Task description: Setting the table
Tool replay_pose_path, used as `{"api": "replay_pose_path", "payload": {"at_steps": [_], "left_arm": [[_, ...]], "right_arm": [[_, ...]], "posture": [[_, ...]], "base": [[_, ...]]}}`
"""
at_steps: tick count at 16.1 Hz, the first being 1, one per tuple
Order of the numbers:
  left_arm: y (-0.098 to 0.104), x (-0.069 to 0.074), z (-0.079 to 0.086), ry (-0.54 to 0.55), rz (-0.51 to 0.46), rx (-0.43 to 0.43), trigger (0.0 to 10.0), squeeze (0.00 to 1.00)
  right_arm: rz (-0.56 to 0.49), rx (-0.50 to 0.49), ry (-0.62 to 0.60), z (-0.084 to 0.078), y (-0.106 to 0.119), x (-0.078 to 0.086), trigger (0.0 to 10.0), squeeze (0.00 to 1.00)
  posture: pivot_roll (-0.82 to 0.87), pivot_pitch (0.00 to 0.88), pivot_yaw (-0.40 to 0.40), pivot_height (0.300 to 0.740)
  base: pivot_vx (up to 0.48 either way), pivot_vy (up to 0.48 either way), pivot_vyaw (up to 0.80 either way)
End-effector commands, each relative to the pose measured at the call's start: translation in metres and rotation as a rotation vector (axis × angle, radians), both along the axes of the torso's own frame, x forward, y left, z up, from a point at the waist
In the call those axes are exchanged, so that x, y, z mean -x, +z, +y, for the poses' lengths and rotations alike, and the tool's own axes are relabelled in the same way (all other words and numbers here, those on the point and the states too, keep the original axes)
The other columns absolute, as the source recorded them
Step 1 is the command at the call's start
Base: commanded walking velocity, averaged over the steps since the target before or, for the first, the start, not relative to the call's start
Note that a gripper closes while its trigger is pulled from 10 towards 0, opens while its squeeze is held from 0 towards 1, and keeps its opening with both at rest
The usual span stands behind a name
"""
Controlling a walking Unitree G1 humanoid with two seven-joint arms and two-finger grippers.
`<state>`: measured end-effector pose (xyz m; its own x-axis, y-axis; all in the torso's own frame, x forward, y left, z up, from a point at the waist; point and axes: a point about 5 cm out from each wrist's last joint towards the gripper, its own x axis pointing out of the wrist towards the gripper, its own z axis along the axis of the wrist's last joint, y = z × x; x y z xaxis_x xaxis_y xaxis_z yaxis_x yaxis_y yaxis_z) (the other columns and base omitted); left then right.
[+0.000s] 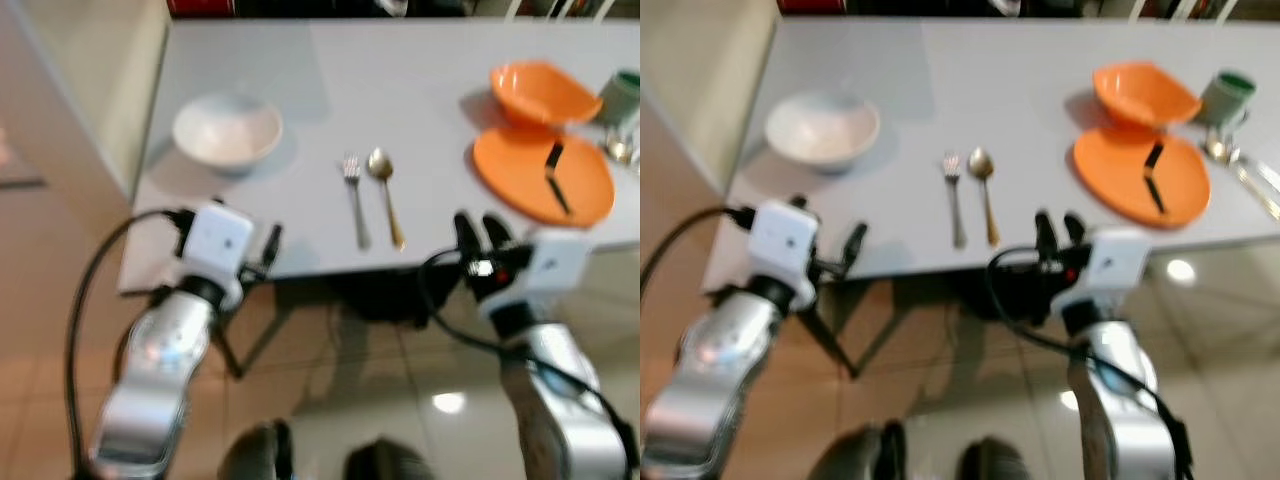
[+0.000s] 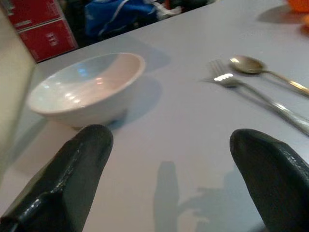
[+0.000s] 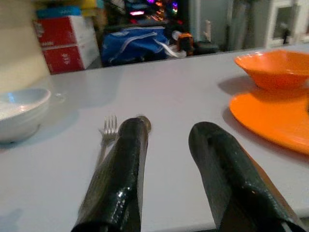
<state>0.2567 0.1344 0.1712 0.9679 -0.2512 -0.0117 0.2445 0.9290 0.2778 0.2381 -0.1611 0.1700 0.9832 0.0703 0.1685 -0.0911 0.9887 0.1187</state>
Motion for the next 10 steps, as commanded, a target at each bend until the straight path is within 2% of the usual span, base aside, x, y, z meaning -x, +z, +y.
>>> {"api": "replay_pose_path", "payload": {"at_steps": [1,2,3,4,5,6,7,8,9,10], "left_arm": [[-0.002,-0.001,0.006,0.030,0.005,0.002,10.0,0.00],[0.001,-0.001,0.017,0.060,-0.002,-0.013,10.0,0.00],[0.009,0.001,0.029,0.102,-0.014,0.004,10.0,0.00],[0.013,-0.004,0.036,0.137,-0.023,0.027,10.0,0.00],[0.007,0.003,0.038,0.157,0.000,-0.001,10.0,0.00],[0.007,0.008,0.039,0.147,-0.001,-0.007,10.0,0.00],[0.009,0.005,0.042,0.167,-0.008,0.019,10.0,0.00],[0.005,0.003,0.043,0.192,0.004,0.018,10.0,0.00],[0.007,-0.002,0.034,0.157,0.001,0.031,10.0,0.00],[0.009,-0.004,0.032,0.146,-0.002,0.038,10.0,0.00]], "right_arm": [[0.050,-0.033,-0.013,0.001,-0.005,0.003,10.0,0.00],[0.081,-0.061,0.045,0.014,-0.008,0.005,10.0,0.00],[0.085,-0.047,0.088,0.025,-0.006,0.007,10.0,0.00],[0.089,-0.040,0.116,0.029,-0.007,0.002,10.0,0.00],[0.124,0.016,0.139,0.024,-0.020,0.002,10.0,0.00],[0.144,-0.004,0.119,0.024,-0.022,0.001,10.0,0.00],[0.140,-0.105,0.094,0.029,-0.015,-0.010,10.0,0.00],[0.134,-0.076,0.099,0.031,-0.014,-0.014,10.0,0.00],[0.126,-0.072,0.082,0.031,-0.009,-0.018,10.0,0.00],[0.113,-0.068,0.084,0.031,-0.006,-0.021,10.0,0.00]], "posture": [[0.02,0.152,-0.003,0.740],[0.03,0.165,-0.016,0.740],[0.05,0.170,-0.025,0.740],[0.10,0.199,-0.015,0.740],[0.12,0.228,-0.018,0.740],[0.13,0.179,-0.056,0.740],[0.11,0.164,-0.046,0.740],[0.12,0.134,-0.046,0.740],[0.13,0.119,-0.042,0.740],[0.13,0.115,-0.041,0.740]], "base": [[0.000,0.480,0.00],[0.000,0.480,0.00],[0.000,0.480,0.00],[0.000,0.480,0.00],[0.000,0.480,0.00],[0.000,0.480,0.00],[0.000,0.480,0.00],[0.000,0.480,0.00],[0.000,0.480,0.00],[0.000,0.480,0.00]]}}
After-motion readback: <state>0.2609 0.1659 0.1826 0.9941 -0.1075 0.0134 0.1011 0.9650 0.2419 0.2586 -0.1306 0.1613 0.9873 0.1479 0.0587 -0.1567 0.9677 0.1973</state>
